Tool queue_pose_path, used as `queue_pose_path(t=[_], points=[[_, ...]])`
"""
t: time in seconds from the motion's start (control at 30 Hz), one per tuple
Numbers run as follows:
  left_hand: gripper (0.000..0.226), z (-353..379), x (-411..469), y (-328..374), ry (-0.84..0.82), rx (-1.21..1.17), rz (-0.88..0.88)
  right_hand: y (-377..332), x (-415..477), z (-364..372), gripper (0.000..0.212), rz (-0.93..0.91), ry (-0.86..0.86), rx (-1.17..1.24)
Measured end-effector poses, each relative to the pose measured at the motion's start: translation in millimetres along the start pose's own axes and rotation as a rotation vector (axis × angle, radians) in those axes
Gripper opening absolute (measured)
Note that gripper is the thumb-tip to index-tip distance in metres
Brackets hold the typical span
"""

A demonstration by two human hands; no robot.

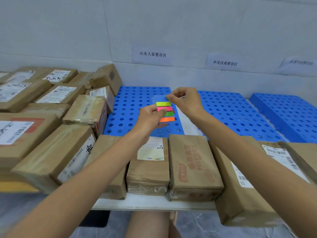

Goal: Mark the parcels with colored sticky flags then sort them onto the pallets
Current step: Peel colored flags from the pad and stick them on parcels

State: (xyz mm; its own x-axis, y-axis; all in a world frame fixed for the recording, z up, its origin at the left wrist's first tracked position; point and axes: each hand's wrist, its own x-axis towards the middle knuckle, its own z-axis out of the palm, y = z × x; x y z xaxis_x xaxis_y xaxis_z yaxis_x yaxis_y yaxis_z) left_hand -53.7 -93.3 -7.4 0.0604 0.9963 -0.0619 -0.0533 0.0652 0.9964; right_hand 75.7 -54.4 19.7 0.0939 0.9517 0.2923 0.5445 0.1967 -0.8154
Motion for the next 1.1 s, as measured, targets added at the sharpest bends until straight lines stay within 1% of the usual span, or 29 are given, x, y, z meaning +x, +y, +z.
queue_pose_path(t=[0.17,0.3,0.37,0.43,0.53,0.63,0.67,0.73,0.77,0.83,0.9,0.97,1.1], points=[[0.014,-9,-5,0,0.035,-0.058,0.002,-7,-7,16,0.013,-0.018,-0.039,0.013],[0.010,-18,-5,0,0.084,-0.067,-0.008,-14,-11,21,0.010,-0.077,-0.070,-0.005],[0.011,-23,-5,-1,0.149,-0.026,0.008,-19,-13,21,0.010,-0.103,-0.103,-0.026],[0.014,-27,-6,-1,0.211,0.061,0.080,-23,-15,22,0.010,-0.101,-0.132,-0.021],[0.020,-33,-7,-2,0.271,0.138,0.172,-28,-20,23,0.009,-0.039,-0.165,0.089],[0.036,-38,-5,-4,0.326,0.257,0.230,-34,-24,20,0.010,0.075,-0.241,0.208],[0.035,-40,-5,-6,0.334,0.280,0.248,-35,-25,19,0.010,0.105,-0.266,0.218],[0.017,-41,-8,-6,0.325,0.299,0.288,-39,-27,17,0.010,0.165,-0.302,0.221],[0.012,-40,-10,-5,0.335,0.325,0.306,-40,-28,16,0.011,0.194,-0.313,0.220],[0.022,-39,-13,-5,0.377,0.376,0.342,-43,-31,15,0.011,0.219,-0.324,0.212],[0.022,-37,-17,-5,0.427,0.429,0.376,-46,-35,16,0.009,0.180,-0.312,0.209],[0.021,-37,-21,-4,0.485,0.468,0.388,-49,-39,19,0.008,0.100,-0.279,0.215],[0.032,-41,-26,-1,0.571,0.508,0.402,-53,-46,27,0.007,-0.042,-0.183,0.153]])
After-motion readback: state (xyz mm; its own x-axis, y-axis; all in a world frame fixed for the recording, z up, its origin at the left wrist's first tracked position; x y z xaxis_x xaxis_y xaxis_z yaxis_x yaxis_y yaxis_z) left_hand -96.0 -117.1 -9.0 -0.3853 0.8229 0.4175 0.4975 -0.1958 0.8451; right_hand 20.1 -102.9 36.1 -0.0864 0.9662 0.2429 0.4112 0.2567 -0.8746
